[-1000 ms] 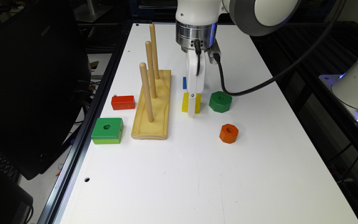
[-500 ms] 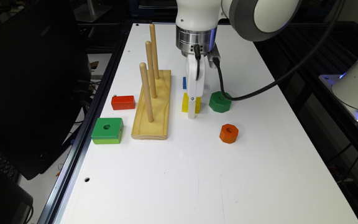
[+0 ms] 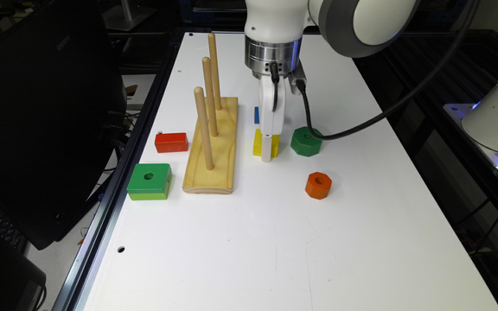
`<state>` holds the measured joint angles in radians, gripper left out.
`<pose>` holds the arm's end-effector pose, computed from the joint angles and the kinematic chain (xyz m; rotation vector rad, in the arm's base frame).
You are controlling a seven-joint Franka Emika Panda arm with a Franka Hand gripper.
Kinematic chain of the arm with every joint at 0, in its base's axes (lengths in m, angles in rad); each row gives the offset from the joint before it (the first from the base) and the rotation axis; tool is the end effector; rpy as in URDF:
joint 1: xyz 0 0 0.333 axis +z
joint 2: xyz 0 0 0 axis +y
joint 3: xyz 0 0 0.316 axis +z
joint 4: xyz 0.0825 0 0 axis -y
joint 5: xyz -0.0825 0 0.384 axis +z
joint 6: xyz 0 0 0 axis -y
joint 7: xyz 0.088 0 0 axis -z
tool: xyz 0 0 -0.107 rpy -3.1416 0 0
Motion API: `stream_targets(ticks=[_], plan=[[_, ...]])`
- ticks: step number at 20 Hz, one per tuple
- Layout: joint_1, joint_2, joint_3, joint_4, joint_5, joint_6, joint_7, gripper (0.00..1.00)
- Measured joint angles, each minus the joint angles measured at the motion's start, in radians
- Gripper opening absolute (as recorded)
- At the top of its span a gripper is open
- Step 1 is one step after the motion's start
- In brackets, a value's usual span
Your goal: Pick up yellow block.
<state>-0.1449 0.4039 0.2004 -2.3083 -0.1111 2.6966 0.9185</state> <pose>0.5212 0.0371 0.1725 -2.8833 1.1819 0.0282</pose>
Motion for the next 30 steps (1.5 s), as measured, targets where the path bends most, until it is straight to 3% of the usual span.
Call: stream_targets(ticks=[20, 21, 30], plan=[[0.000, 0.000, 0.000, 0.000, 0.0000, 0.000, 0.000, 1.00], [0.000, 0.000, 0.000, 0.000, 0.0000, 0.000, 0.000, 0.00], [-0.001, 0.000, 0.001, 0.000, 0.0000, 0.000, 0.000, 0.00]])
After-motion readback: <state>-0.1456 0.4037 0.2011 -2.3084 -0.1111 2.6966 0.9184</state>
